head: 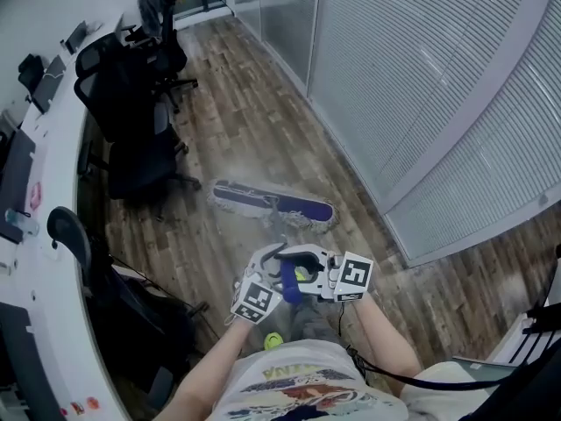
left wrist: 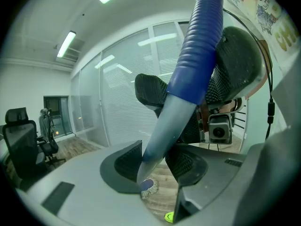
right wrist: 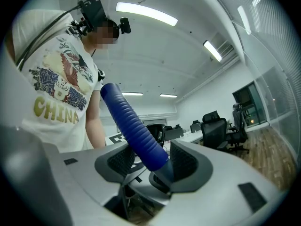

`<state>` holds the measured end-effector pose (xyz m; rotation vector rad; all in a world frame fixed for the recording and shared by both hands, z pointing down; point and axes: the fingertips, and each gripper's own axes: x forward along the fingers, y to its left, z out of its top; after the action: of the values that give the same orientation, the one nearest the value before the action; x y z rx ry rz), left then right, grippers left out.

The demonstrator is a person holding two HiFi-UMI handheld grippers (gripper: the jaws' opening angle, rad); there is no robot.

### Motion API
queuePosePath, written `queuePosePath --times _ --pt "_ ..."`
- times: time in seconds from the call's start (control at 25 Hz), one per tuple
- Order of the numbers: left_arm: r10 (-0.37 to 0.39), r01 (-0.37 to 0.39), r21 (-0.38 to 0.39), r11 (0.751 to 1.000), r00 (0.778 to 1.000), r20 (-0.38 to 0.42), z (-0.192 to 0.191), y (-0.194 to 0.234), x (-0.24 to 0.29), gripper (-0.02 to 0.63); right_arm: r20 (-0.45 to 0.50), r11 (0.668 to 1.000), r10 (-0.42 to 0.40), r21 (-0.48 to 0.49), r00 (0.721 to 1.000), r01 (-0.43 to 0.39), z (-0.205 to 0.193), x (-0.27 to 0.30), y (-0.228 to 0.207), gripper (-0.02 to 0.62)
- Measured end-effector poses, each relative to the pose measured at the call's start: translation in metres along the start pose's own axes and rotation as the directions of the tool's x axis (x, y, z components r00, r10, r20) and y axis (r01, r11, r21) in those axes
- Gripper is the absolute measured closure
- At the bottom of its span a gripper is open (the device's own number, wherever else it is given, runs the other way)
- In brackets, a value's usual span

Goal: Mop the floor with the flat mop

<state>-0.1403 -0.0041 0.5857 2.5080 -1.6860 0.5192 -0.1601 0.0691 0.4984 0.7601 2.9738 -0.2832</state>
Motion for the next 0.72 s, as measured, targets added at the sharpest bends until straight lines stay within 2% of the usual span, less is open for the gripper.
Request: queuePosePath --times 0.4,0.72 --pt "0.081 -0.082 -0.044 0.996 0.996 -0.021 0.033 0.138 0.133 0.476 -0.01 0.997 0.074 0.011 0.997 -0.074 0.039 -0.026 -0.186 0.374" --pt "0.125 -0.128 -0.057 0.99 0.991 -0.056 0.036 0.223 0.207 0.472 -0.026 0.992 0.123 0.015 0.992 -0.122 0.048 -0.031 -0.294 0.371"
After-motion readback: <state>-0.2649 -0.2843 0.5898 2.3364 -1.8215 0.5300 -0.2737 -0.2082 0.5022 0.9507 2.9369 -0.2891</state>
